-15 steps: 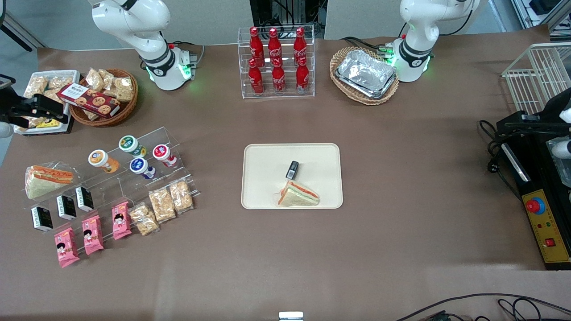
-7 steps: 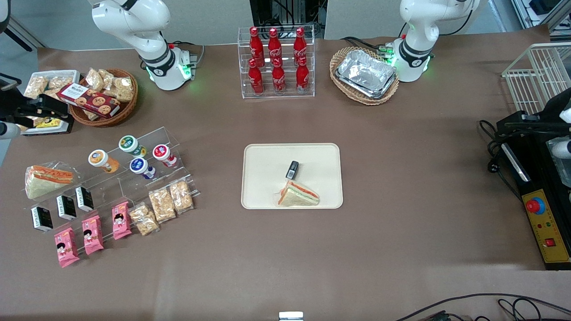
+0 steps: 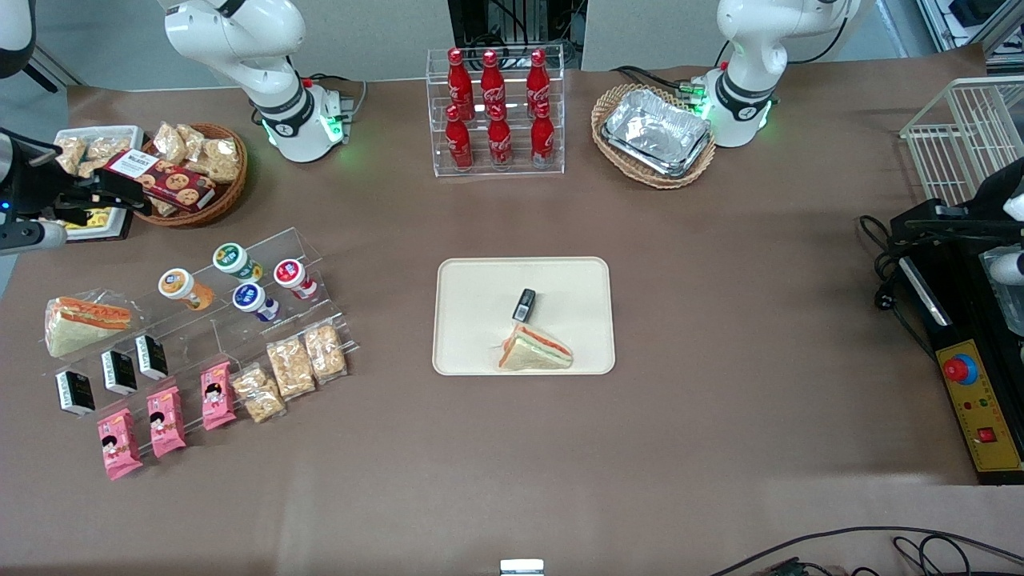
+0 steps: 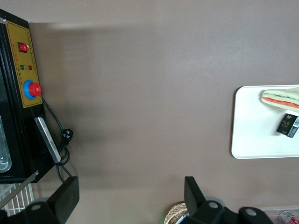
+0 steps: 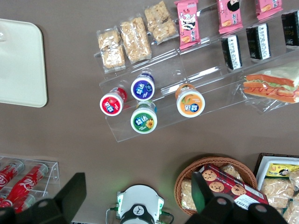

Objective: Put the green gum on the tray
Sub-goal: 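Move the right gripper over the gum bottles on the acrylic stand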

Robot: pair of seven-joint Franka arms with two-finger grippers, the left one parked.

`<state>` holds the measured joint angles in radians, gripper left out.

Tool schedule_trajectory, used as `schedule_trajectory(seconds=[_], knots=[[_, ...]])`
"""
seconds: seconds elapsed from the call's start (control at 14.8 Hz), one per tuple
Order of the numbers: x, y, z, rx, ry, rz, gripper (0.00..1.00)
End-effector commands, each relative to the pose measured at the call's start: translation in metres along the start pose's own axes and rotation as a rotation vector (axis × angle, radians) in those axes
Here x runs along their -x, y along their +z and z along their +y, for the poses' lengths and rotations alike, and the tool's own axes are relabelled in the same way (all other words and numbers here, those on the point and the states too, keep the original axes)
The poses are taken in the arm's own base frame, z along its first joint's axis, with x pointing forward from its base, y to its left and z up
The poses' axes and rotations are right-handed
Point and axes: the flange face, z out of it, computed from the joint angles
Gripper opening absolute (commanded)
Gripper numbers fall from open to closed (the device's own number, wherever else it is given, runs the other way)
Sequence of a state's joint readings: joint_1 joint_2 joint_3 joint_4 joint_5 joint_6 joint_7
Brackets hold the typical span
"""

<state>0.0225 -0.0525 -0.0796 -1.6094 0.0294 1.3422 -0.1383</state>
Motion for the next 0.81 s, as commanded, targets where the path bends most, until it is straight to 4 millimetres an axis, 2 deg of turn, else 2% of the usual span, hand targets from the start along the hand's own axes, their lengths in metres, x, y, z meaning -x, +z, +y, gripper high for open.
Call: schedule_trajectory(seconds=[0.0, 0.14, 0.75], knots=[[0.018, 0.022, -0.006, -0.017, -0.009, 0.039, 1.00], [0.025, 0.035, -0.007, -0.016, -0.010, 0.055, 1.00], [0.017, 0.094, -0.007, -0.019, -0.011, 0.026, 1.00]])
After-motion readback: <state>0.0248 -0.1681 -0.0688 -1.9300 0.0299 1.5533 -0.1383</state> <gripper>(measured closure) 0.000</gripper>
